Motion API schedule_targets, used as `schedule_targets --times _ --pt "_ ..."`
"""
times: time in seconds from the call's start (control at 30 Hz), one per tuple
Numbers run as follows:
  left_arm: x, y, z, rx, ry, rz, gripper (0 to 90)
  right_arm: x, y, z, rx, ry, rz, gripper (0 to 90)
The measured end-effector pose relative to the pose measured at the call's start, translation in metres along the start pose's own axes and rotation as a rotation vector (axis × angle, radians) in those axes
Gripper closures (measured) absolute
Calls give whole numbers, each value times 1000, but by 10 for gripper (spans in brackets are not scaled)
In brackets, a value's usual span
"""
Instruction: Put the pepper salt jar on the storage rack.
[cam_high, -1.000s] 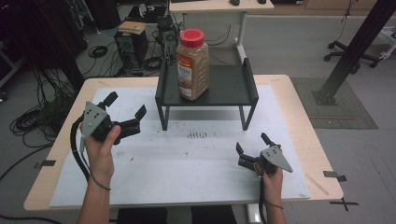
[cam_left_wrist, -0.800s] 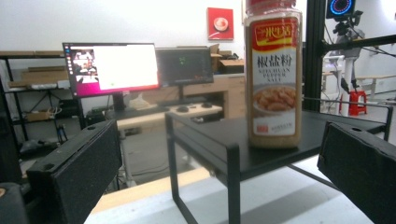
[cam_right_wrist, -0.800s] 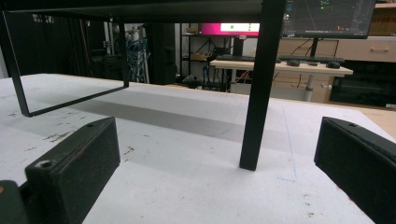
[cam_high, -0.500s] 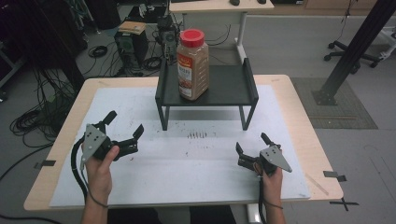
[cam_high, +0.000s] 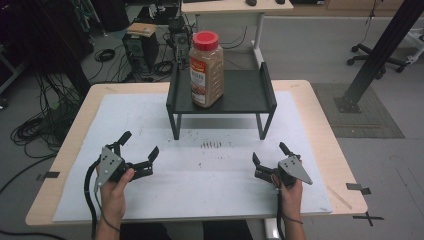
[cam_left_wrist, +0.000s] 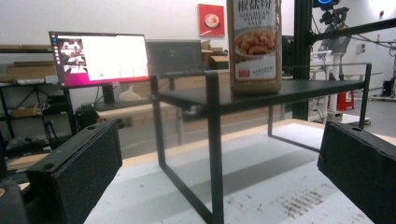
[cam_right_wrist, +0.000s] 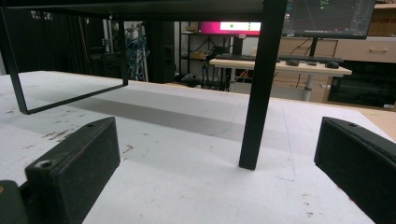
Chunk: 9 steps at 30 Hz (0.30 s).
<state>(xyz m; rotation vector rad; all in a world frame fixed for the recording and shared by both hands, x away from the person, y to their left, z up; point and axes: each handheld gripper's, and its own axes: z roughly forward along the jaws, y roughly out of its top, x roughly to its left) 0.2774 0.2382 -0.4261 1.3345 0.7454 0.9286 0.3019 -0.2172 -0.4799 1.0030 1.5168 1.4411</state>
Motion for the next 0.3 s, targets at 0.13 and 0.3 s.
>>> schedule_targets --times 0.13,0.3 --pt "-2 -15 -3 13 13 11 2 0 0 0 0 0 -1 2" --pt "-3 -27 -6 16 12 -1 2 0 0 0 5 0 -5 1"
